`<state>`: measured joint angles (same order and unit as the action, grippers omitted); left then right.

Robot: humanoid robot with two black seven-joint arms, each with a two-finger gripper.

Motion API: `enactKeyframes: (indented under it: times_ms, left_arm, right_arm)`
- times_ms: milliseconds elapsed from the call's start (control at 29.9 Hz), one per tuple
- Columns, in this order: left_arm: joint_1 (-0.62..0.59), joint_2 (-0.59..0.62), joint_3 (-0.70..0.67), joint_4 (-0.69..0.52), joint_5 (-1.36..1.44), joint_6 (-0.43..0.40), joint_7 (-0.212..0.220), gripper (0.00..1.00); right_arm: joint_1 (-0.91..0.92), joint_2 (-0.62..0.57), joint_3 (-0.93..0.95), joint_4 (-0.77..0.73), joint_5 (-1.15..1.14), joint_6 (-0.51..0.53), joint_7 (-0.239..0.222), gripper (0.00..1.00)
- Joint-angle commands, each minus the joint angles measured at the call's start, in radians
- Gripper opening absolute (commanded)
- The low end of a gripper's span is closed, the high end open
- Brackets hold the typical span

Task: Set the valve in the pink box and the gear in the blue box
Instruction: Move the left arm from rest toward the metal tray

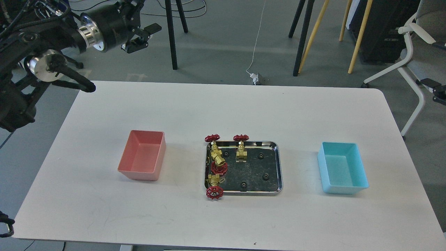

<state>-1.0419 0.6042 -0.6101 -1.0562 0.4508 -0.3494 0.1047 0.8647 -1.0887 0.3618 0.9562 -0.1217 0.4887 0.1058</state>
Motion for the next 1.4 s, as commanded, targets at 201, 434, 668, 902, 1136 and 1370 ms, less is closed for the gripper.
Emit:
enactKeyframes:
  times_ms: [201, 434, 668, 902, 1136, 1370]
  left_arm:
    - [0.02, -0.017, -0.019, 0.007, 0.028, 0.007, -0.051, 1.0]
    - [0.02, -0.001, -0.028, 0.016, 0.032, -0.066, -0.011, 1.0]
    - [0.037, -0.012, -0.071, 0.018, 0.031, -0.051, -0.175, 1.0]
    - [0.08, 0.009, -0.16, 0.036, -0.006, -0.117, -0.165, 1.0]
    - [0.147, 0.032, -0.238, 0.068, -0.084, -0.139, -0.169, 1.0]
    - [0.256, 0.043, -0.232, -0.062, -0.067, -0.139, -0.215, 1.0]
  right_arm:
    - [-0.003, 0.001, 0.042, 0.01, 0.001, 0.0, 0.006, 0.99]
    - [-0.003, 0.004, 0.062, 0.012, 0.001, 0.0, 0.029, 0.99]
    - [-0.004, 0.019, 0.078, 0.012, 0.004, 0.0, 0.032, 0.99]
    - [-0.003, 0.036, 0.1, 0.006, 0.004, 0.0, 0.032, 0.99]
    - [-0.003, 0.056, 0.129, -0.001, 0.002, 0.0, 0.098, 0.98]
    - [0.017, 0.089, 0.141, 0.004, -0.003, 0.0, 0.065, 0.99]
